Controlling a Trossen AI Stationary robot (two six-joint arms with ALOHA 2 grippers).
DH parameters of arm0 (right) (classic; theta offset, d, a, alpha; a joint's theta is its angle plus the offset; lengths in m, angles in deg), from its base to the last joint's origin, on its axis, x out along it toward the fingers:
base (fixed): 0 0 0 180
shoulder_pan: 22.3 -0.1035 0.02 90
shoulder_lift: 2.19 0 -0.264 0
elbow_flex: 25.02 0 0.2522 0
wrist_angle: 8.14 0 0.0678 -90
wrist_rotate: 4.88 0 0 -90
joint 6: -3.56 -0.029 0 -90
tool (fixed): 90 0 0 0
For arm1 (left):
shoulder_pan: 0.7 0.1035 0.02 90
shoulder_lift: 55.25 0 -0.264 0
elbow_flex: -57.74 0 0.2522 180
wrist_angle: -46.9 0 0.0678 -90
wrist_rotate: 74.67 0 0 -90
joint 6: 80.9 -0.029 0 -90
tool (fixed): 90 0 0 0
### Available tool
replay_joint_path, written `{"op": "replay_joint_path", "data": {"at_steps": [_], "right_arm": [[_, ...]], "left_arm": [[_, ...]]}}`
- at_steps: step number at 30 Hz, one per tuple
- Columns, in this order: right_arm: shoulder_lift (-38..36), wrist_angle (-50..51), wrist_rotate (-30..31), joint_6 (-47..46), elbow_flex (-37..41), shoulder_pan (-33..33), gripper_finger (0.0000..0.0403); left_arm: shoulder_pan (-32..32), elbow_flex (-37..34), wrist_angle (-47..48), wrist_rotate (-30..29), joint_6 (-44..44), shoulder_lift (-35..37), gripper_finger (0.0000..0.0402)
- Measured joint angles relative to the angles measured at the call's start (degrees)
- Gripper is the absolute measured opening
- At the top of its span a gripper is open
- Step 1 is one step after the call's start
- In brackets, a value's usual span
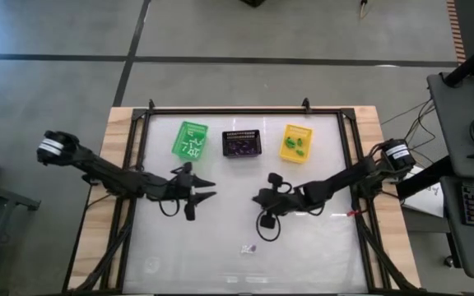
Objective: Sort Halloween decoration
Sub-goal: Put the white bone toy into the green basket
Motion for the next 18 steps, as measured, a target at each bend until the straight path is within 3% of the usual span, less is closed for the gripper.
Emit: {"op": "replay_joint_path", "data": {"at_steps": [13, 18], "right_arm": [[-0.88, -14.67, -2.12, 8.53, 0.27, 0.87, 0.0008], [-0.88, -22.54, -4.92, 11.98, 0.61, 1.79, 0.0008]], "left_arm": [[0.00, 0.00, -11.33, 0.39, -3.43, -8.85, 0.0127], [-0.02, 0.37, -17.65, 5.68, -6.39, -12.83, 0.0127]]}}
